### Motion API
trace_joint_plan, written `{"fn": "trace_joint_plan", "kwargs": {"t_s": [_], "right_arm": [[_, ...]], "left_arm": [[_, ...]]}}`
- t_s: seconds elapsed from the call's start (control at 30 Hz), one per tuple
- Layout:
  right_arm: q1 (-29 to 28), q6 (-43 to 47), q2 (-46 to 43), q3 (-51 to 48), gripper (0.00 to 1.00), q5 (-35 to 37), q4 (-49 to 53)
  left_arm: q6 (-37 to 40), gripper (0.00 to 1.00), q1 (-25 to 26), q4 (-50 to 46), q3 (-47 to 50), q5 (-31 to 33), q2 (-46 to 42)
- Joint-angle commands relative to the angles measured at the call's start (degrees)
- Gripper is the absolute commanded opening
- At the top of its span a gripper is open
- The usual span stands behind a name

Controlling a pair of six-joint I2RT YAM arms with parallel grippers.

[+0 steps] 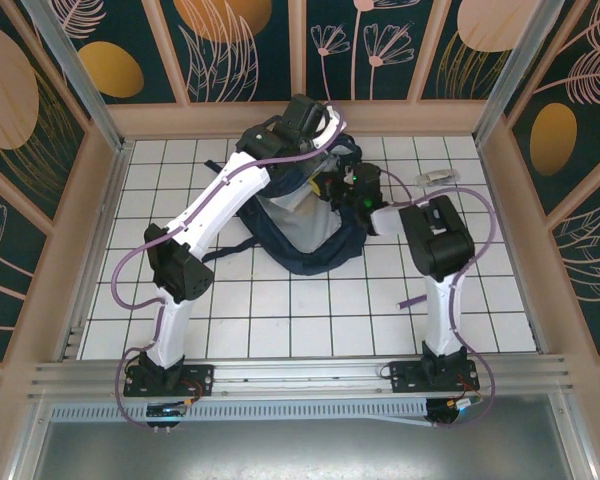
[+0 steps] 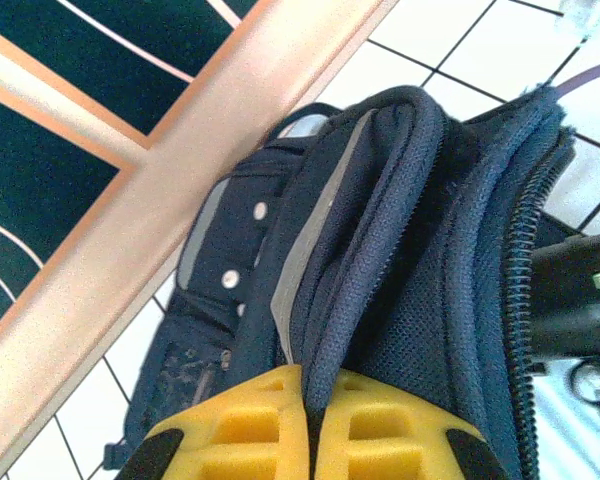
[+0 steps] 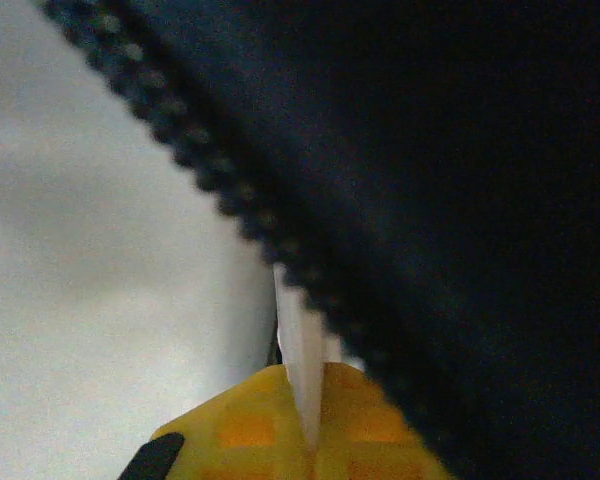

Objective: Pack the student bag

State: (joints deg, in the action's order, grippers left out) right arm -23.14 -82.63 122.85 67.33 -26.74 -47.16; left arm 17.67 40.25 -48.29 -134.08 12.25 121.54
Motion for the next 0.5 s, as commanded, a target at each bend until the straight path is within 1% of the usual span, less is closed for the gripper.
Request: {"fn": "trace_joint_plan", "kwargs": {"t_s": [0.0, 0.07, 0.13, 0.23, 0.37, 0.47], "right_arm": [[-2.1, -7.8, 3.7, 3.8, 0.00, 13.1, -7.1], [-2.2, -8.9, 5.8, 6.6, 0.00, 14.8, -8.5], [-2.2, -11.3, 7.0, 9.0, 0.00, 15.8, -7.8], [-2.4, -13.8, 5.8, 11.0, 0.00, 15.7, -0.8], [-2.5, -12.8, -1.6, 6.1, 0.00, 17.7, 7.1], [-1.9, -15.0, -6.2, 0.2, 0.00, 16.6, 3.4]], "left_arm": [[-2.8, 0.00, 0.4, 8.0, -3.6, -3.2, -2.5], [-3.3, 0.00, 0.4, 7.9, -3.6, -4.1, -2.6], [-3.7, 0.00, 0.4, 7.8, -3.4, -5.2, -2.5], [-3.8, 0.00, 0.4, 7.7, -3.3, -4.9, -2.2], [-3.9, 0.00, 0.4, 8.3, -3.4, -3.0, -1.9], [-4.4, 0.00, 0.4, 8.9, -3.3, -0.1, -1.8]]}}
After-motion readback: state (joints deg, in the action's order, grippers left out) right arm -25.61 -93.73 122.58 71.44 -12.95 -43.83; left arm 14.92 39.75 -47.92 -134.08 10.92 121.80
